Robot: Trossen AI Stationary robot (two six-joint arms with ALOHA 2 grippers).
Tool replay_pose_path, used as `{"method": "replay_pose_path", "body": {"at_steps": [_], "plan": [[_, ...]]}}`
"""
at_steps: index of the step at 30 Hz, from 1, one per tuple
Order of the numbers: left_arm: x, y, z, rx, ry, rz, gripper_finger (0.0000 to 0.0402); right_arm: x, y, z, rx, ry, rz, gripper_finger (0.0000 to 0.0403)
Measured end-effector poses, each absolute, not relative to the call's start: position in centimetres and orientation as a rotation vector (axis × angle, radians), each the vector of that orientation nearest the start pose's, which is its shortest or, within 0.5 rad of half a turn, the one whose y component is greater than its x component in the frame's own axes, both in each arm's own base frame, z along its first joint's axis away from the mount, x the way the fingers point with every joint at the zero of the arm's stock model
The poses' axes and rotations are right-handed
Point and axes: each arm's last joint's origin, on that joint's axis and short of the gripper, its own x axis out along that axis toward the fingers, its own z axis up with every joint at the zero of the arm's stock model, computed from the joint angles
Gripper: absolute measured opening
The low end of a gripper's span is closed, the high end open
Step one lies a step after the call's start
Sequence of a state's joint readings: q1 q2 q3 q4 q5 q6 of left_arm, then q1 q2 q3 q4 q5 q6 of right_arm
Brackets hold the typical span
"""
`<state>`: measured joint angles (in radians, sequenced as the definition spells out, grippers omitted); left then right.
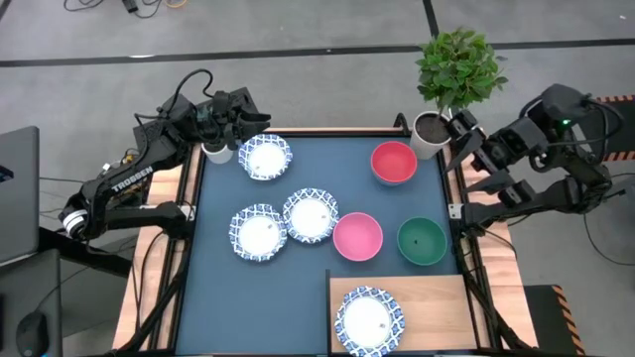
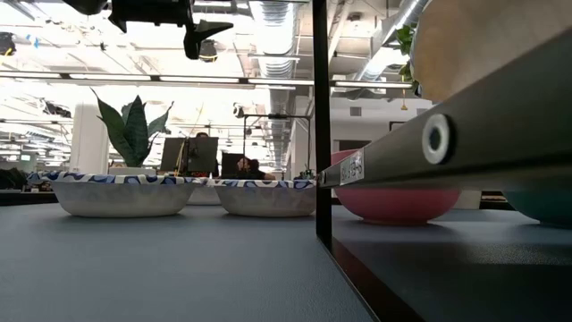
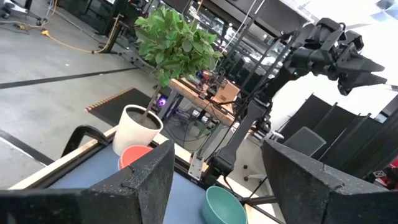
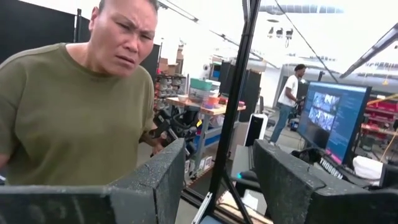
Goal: Place and stack bowls onto a shelf
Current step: Stack the white patterned bowl on the white patterned bowl on the shelf
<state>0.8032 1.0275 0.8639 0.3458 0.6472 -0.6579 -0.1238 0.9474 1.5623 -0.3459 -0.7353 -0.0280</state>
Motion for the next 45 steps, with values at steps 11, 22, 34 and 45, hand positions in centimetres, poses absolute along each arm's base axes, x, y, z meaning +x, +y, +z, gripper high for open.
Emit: {"method": "replay_pose_path", "body": {"at_steps": [11, 22, 34, 45], "plan": [[16.8, 14.9, 36.5, -0.492, -0.178, 0.108, 0.0228, 11.7, 0.7, 53.4, -0.170, -0.282, 0.691, 0.0214], [16.9, 15.0, 36.1, -0.445, -0.141, 0.138, 0.0228, 11.4, 0.7, 54.1, -0.200, -0.352, 0.714, 0.0214], [16.9, 15.1, 35.4, -0.491, -0.088, 0.167, 0.0228, 13.0, -0.7, 51.2, 0.024, -0.032, 0.203, 0.0214], [16.7, 15.5, 32.7, -0.556, 0.110, 0.402, 0.0228, 15.0, -1.8, 46.4, 0.353, 0.425, -0.169, 0.0214]]}}
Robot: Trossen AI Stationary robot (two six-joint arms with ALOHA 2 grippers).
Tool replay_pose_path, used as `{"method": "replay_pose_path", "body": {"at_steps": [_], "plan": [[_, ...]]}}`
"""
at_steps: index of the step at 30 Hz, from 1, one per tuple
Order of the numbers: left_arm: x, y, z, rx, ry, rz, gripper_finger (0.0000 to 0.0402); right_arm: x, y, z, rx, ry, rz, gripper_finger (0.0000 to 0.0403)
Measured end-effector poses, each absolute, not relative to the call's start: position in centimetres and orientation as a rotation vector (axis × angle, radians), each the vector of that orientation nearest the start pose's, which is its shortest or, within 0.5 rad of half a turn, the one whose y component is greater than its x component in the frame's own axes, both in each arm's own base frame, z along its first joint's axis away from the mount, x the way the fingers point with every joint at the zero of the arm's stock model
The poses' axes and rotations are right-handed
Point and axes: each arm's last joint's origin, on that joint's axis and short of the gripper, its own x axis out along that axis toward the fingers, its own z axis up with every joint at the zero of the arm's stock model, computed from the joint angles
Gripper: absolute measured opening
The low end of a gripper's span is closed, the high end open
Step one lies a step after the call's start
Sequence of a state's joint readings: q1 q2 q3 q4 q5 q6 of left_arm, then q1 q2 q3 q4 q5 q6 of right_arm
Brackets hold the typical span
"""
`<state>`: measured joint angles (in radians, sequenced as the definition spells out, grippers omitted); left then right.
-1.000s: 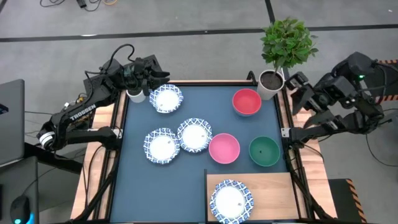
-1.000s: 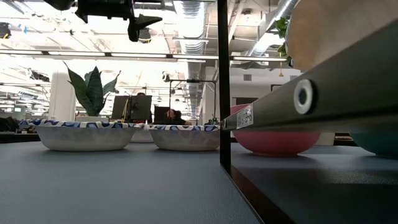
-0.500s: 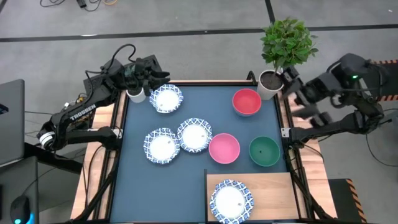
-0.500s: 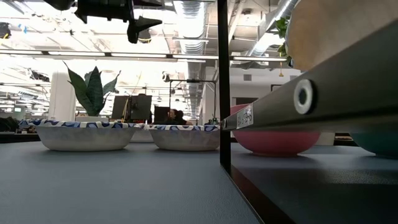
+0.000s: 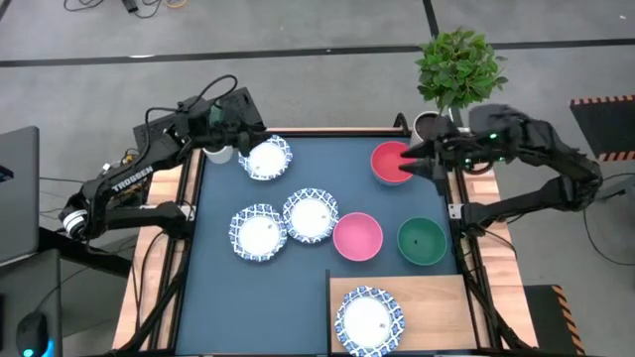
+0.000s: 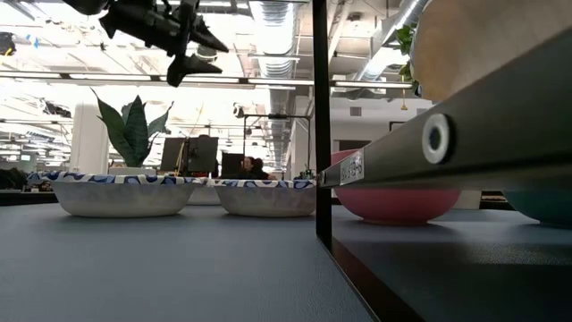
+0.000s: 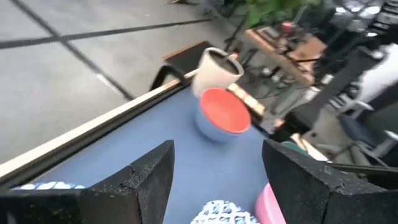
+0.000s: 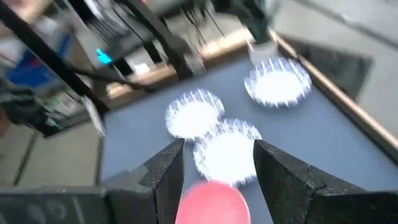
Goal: Place and stack bowls onto a shelf
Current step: Stack the white patterned bowl on the white patterned bowl on the shelf
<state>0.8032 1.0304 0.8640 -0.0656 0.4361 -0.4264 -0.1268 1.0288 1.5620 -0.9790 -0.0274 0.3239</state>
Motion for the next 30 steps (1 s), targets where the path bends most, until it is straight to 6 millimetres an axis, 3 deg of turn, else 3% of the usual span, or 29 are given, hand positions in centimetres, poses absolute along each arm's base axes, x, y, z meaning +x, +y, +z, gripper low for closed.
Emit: {"method": "replay_pose_path", "body": {"at_steps": [11, 18, 30], "plan": [[16.5, 15.7, 32.0, -0.575, 0.155, 0.516, 0.0228, 16.2, -2.3, 44.2, 0.384, 0.653, -0.229, 0.0214], [17.5, 16.4, 30.3, -0.644, 0.243, 0.461, 0.0228, 16.8, -3.4, 43.1, 0.388, 0.751, -0.292, 0.0214], [17.9, 17.0, 27.8, -0.570, 0.441, 0.527, 0.0228, 20.2, -5.8, 40.9, 0.291, 0.896, -0.310, 0.0214]]}}
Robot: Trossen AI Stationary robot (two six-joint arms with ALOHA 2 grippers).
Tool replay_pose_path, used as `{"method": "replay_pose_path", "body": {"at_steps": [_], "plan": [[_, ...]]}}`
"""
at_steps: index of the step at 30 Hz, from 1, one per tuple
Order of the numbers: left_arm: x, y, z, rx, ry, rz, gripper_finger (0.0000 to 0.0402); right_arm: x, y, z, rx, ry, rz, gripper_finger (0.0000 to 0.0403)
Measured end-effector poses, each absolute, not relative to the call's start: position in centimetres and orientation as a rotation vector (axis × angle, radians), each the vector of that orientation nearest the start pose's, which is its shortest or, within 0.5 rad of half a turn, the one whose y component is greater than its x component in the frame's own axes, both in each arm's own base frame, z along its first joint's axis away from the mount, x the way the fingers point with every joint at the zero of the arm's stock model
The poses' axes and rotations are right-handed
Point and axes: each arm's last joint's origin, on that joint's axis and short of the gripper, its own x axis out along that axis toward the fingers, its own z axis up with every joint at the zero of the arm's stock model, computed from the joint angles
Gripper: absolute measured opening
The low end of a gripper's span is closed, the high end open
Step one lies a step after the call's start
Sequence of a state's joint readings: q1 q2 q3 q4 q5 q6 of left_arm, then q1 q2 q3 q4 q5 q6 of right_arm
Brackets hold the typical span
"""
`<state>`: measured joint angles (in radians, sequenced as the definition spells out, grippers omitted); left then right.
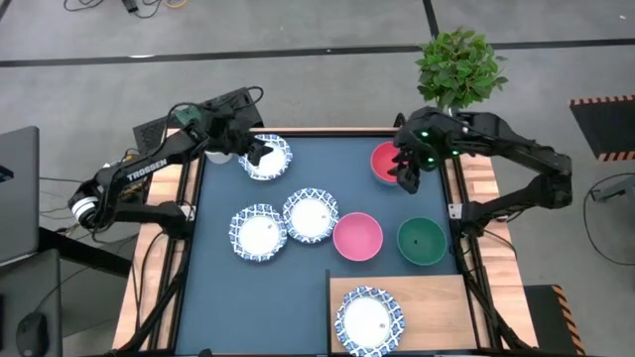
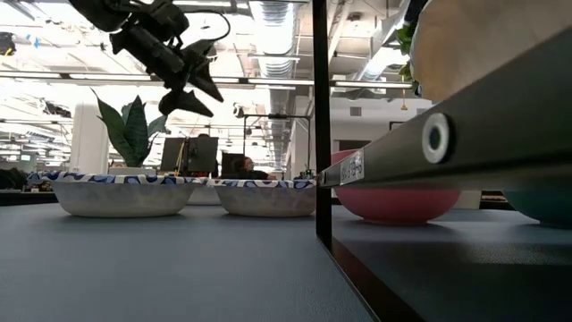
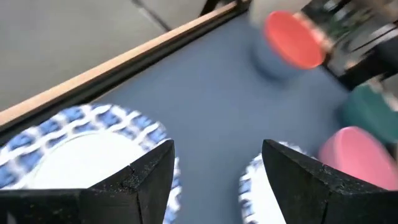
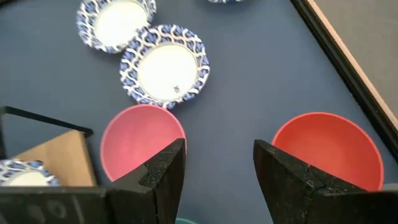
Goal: Place and stack bowls onto a shelf
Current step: Stack the white patterned bowl on the white patterned bowl on the shelf
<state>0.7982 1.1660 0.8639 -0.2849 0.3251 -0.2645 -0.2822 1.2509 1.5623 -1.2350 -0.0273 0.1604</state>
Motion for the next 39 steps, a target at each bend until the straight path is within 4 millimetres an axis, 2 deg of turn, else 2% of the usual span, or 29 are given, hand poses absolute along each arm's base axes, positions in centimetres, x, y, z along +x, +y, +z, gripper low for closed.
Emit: {"method": "replay_pose_path", "body": {"at_steps": [8, 18, 24, 33, 39], "plan": [[17.4, 16.1, 26.5, -0.537, 0.626, 0.541, 0.0228, 22.3, -7.2, 39.3, 0.331, 0.969, -0.231, 0.0214], [17.9, 13.9, 25.4, -0.315, 0.864, 0.485, 0.0228, 22.6, -7.9, 38.9, 0.347, 0.981, -0.230, 0.0214], [18.2, 13.4, 25.4, -0.184, 0.916, 0.494, 0.0232, 22.6, -7.9, 38.9, 0.361, 0.980, -0.237, 0.0214], [18.2, 13.4, 25.3, -0.116, 0.942, 0.480, 0.0264, 22.7, -7.9, 39.0, 0.368, 0.960, -0.242, 0.0214], [19.2, 13.5, 24.1, -0.099, 1.005, 0.440, 0.0270, 22.7, -7.9, 39.0, 0.369, 0.960, -0.243, 0.0214]]}}
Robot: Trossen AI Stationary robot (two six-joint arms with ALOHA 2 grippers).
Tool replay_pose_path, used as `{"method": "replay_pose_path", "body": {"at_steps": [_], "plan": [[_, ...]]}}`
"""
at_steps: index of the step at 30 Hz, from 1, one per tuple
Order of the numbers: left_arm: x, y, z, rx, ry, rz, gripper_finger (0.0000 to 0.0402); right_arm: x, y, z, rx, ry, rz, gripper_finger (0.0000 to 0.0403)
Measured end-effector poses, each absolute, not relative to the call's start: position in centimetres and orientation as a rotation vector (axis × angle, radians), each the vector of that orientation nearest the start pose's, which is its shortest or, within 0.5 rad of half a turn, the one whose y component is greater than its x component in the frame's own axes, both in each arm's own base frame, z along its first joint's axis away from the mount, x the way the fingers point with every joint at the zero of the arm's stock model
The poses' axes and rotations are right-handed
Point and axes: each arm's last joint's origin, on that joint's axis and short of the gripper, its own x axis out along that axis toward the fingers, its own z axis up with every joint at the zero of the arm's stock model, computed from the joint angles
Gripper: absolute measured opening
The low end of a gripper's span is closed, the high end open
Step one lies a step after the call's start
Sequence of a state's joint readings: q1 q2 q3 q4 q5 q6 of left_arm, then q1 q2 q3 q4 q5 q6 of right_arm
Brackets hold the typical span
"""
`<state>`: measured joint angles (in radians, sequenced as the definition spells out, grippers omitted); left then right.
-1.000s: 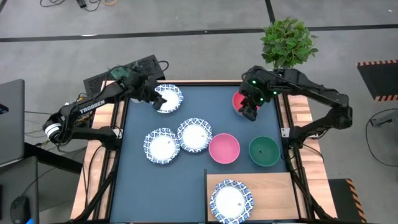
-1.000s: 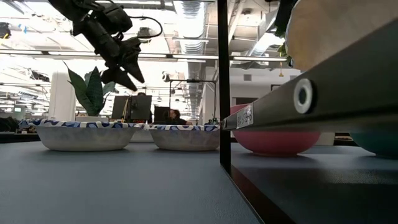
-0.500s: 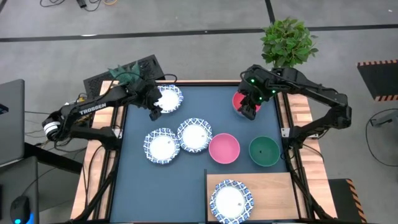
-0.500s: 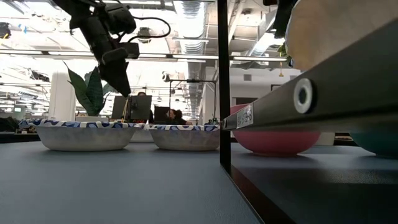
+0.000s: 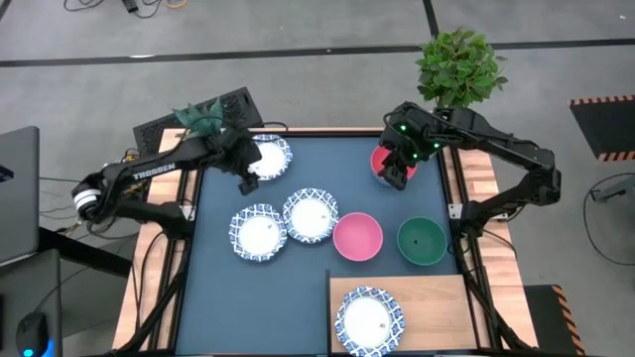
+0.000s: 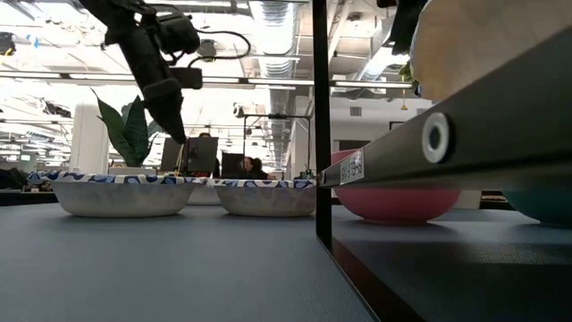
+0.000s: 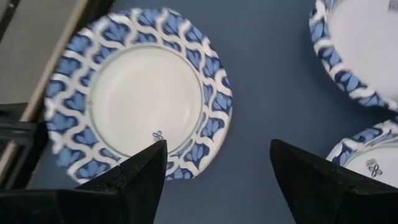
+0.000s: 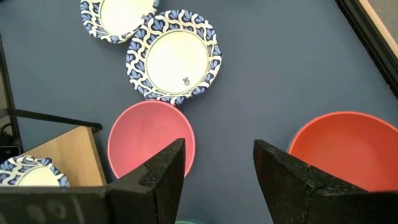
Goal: Place and stack bowls onto a shelf
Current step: Stack the white patterned bowl on the white patterned bowl on the shelf
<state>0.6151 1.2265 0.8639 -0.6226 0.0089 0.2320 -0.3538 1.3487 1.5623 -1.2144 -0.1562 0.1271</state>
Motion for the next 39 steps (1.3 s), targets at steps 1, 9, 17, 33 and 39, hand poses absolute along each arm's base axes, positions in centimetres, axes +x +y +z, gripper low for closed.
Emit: {"method": "replay_pose_path", "body": {"at_steps": [1, 9, 17, 33, 39], "plan": [[19.4, 13.5, 23.7, -0.092, 1.026, 0.437, 0.0270, 22.7, -7.9, 39.0, 0.375, 0.959, -0.246, 0.0214], [20.9, 13.8, 21.7, -0.046, 1.126, 0.453, 0.0271, 22.7, -7.9, 39.1, 0.406, 0.956, -0.262, 0.0214], [21.8, 14.0, 19.8, -0.027, 1.216, 0.446, 0.0271, 22.7, -7.9, 39.1, 0.406, 0.955, -0.263, 0.0214], [22.6, 14.7, 19.2, 0.047, 1.196, 0.474, 0.0270, 22.7, -7.9, 39.1, 0.387, 0.957, -0.257, 0.0214], [22.7, 14.7, 19.2, 0.053, 1.187, 0.453, 0.0258, 22.7, -7.9, 39.1, 0.385, 0.957, -0.256, 0.0214]]}}
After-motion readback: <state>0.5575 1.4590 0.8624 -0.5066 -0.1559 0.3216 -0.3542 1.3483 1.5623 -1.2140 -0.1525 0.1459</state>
